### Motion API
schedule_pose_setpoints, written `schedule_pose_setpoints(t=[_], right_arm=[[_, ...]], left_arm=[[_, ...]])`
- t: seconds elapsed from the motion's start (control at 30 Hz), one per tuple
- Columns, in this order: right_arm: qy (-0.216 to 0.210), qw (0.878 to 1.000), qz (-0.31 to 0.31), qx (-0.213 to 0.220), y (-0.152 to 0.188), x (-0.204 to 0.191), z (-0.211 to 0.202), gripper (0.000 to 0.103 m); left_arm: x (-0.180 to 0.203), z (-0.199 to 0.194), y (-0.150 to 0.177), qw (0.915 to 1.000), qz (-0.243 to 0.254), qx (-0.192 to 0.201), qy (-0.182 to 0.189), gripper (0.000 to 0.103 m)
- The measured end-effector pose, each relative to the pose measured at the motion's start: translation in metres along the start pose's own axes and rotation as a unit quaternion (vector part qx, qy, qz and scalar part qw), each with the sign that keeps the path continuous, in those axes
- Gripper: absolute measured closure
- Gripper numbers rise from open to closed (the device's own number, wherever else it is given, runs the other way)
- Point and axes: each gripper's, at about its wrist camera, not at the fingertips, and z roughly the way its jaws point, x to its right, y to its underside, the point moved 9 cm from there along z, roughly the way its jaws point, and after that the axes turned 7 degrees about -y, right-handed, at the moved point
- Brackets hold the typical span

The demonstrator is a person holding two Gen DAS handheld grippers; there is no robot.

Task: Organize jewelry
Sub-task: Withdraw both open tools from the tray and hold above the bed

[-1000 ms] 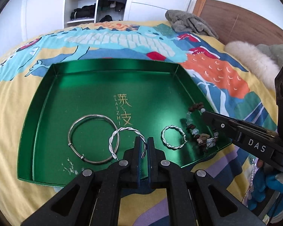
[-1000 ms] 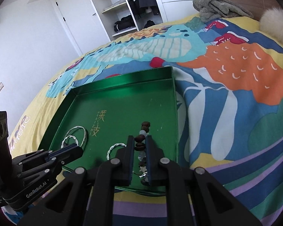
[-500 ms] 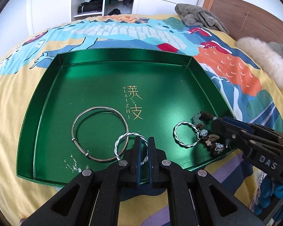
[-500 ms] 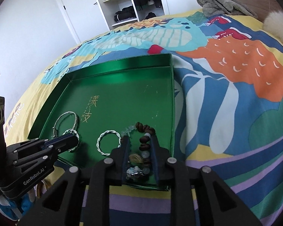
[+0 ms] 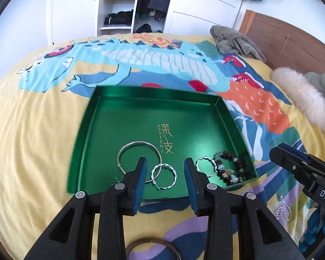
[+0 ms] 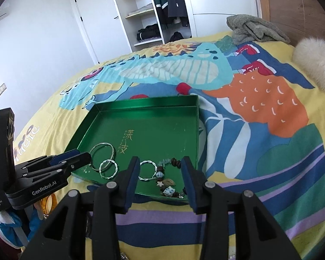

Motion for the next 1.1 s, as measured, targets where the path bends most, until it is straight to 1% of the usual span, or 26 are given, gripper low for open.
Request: schedule_pose_setpoints(t=[0.13,0.3,0.4,0.6,0.8,0.97,1.1], right_arm=[[0.002,1.0,-0.005,0.022,-0.01,-0.014,-0.035,0.065],[-0.003,0.999,-0.015,0.051,-0.016,-0.039,-0.083,0.065],[-0.006,0.998,-0.023,0.065,-0.014,-0.055,-0.11,0.064],[-0.01,0.996,-0.032,0.087,-0.003,-0.083,-0.159,0.061],[-0.019,0.994,-0.036,0.103,0.021,-0.101,-0.201,0.06],[-0.026,0.993,-0.035,0.111,0.038,-0.109,-0.225,0.06],[-0.027,0.992,-0.036,0.115,0.047,-0.114,-0.239,0.06]], left_arm=[[-0.004,-0.039,-0.009,0.9997,-0.006,0.025,-0.003,0.063],[-0.014,-0.097,-0.016,0.9975,-0.02,0.067,-0.011,0.05],[-0.022,-0.131,-0.016,0.9957,-0.025,0.087,-0.02,0.045],[-0.039,-0.191,-0.005,0.9924,-0.034,0.113,-0.035,0.044],[-0.051,-0.239,0.014,0.9896,-0.035,0.13,-0.051,0.043],[-0.057,-0.268,0.033,0.9879,-0.031,0.141,-0.057,0.042],[-0.065,-0.28,0.047,0.9869,-0.03,0.145,-0.064,0.04]])
